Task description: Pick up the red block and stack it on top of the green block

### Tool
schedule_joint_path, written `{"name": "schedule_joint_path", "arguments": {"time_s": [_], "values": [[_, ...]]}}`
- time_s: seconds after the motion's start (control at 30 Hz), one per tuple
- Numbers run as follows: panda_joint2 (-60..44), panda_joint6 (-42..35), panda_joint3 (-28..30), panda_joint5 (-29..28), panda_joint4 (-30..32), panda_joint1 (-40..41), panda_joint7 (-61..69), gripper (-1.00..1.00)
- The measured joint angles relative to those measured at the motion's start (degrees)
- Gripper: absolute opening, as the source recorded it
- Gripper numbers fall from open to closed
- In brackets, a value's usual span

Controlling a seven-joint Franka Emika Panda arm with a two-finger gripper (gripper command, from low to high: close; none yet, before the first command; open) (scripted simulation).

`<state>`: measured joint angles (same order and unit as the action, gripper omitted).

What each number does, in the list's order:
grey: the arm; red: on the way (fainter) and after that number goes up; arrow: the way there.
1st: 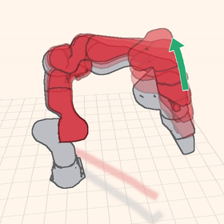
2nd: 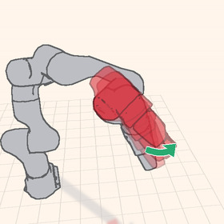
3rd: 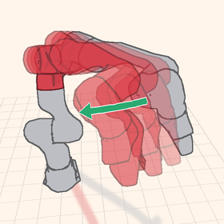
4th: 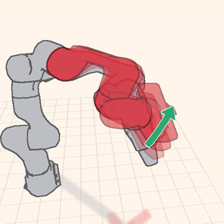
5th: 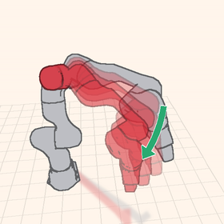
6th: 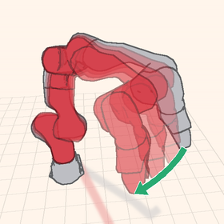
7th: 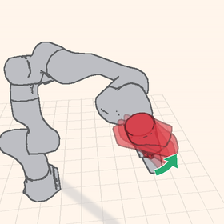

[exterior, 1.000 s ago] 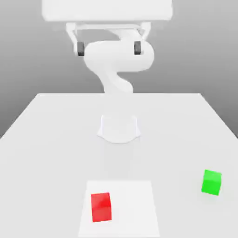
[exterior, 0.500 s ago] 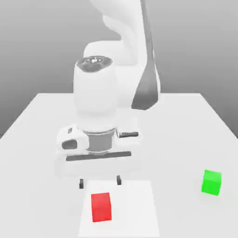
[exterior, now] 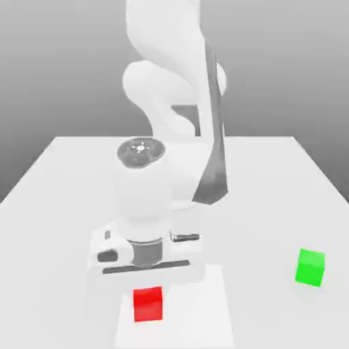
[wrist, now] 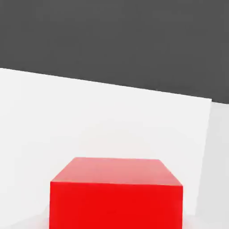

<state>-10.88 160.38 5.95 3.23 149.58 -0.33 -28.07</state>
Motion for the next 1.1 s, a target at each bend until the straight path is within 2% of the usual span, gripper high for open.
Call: {"name": "schedule_joint_path", "arguments": {"time_s": [0.2,0.97,1.1], "values": [[5.18,-4.37,-3.57,-2.64,0.76,-2.7,8.21,-1.0],[10.66,-9.26,-20.15,-3.38,1.44,-25.44,66.95,-1.0],[6.19,-5.11,-19.69,-5.8,1.25,-27.49,69.52,-1.0]]}}
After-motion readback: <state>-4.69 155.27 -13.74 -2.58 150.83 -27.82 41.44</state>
